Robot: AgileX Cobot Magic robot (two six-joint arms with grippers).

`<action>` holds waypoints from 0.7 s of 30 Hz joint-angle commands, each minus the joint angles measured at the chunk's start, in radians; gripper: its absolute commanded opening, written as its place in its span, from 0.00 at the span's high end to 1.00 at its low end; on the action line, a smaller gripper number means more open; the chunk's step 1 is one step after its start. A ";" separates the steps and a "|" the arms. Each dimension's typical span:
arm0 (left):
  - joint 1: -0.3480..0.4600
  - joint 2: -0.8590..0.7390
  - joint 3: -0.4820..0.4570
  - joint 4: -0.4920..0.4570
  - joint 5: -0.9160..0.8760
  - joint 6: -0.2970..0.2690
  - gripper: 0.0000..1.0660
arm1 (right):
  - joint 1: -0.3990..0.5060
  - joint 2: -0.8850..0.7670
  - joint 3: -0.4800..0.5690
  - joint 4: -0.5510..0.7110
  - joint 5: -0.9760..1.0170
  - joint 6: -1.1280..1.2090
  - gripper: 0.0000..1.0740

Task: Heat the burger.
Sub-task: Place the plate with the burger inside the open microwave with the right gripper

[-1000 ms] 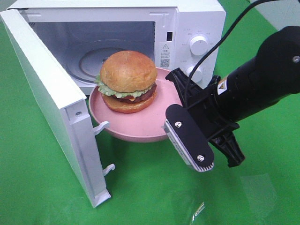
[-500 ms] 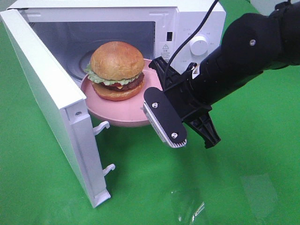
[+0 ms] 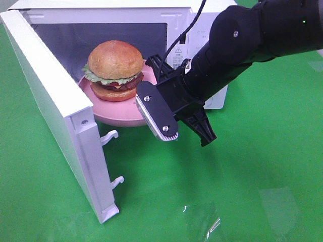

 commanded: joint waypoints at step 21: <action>-0.006 -0.016 -0.001 -0.001 0.000 0.000 0.10 | -0.001 0.104 -0.201 -0.089 0.072 0.170 1.00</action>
